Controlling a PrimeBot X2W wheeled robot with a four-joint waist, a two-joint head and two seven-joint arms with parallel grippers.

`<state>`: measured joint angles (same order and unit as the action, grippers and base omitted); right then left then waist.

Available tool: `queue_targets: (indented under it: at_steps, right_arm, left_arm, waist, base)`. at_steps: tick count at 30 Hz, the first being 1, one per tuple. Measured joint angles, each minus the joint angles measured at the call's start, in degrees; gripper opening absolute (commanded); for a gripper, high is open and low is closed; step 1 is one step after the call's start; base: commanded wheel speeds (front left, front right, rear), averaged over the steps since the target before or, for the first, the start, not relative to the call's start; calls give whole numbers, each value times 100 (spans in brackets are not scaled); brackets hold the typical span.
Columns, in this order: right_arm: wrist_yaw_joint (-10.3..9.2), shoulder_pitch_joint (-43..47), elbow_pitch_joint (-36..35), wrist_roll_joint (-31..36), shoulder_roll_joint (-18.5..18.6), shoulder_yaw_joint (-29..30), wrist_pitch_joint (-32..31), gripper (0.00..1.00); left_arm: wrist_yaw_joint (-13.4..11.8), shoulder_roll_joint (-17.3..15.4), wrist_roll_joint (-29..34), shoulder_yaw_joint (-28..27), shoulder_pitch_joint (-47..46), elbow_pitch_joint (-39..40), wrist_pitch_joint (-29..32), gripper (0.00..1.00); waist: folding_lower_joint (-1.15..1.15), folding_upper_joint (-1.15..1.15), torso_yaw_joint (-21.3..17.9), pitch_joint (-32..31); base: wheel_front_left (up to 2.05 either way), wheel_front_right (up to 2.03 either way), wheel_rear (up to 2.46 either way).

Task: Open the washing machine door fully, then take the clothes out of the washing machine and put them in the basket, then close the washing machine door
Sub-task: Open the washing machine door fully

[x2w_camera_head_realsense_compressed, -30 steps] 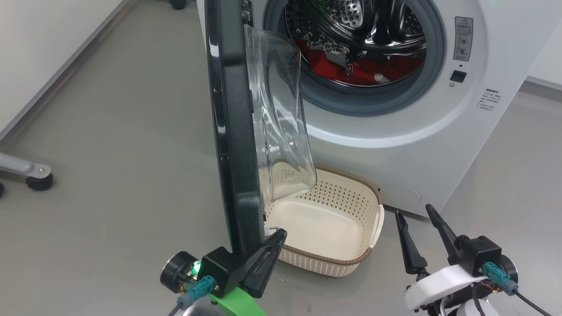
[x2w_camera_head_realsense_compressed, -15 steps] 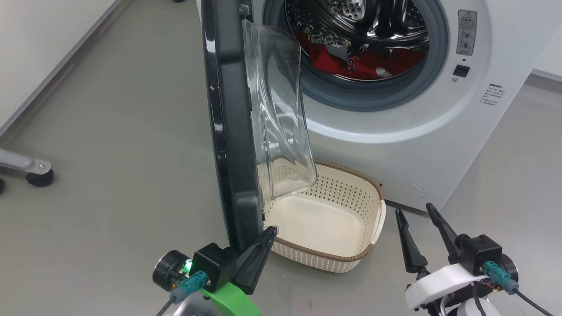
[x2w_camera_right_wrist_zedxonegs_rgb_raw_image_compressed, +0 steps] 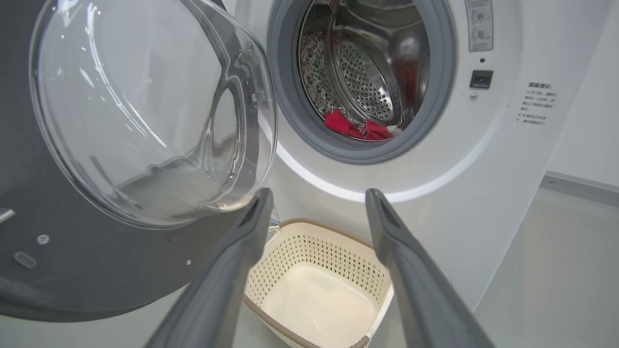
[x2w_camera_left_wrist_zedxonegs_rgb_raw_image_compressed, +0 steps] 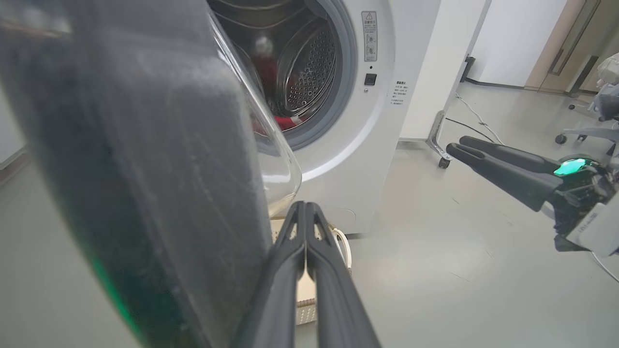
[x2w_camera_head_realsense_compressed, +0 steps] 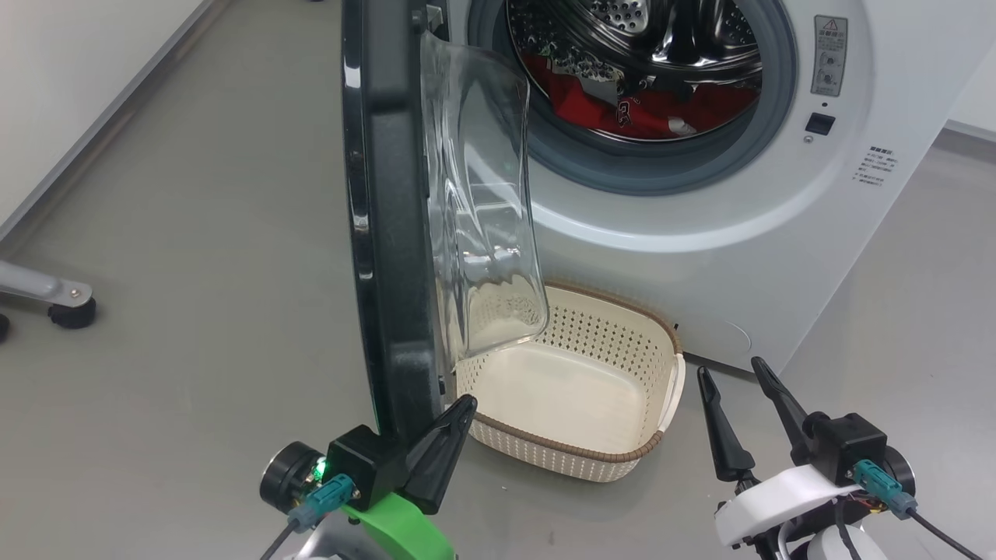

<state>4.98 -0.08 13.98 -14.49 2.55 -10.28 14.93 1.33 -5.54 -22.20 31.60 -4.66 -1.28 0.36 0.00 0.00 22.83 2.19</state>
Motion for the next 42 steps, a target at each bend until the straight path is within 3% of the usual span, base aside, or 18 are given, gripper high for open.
queue_targets:
  at_steps: [16,26,42]
  right_arm:
    - [21,-12,14,1,0,-22,0,100]
    - [48,-14,19,9,1,-73,0,100]
    - [51,-165,-3,104,0,-111,0,100]
  left_arm:
    - [-415,-114,-97,-706,1,-302,-261,0]
    - [-623,-247,-331,-1508,2,-620,-588,0]
    - [-702,-553,-504,-2525,-265,-1214,-1112,0]
  waist:
    - [0,0,32,-28]
    - [0,0,-3,-30]
    - [0,0,-212,245]
  base:
    - [0,0,0]
    - [0,0,0]
    - [0,0,0]
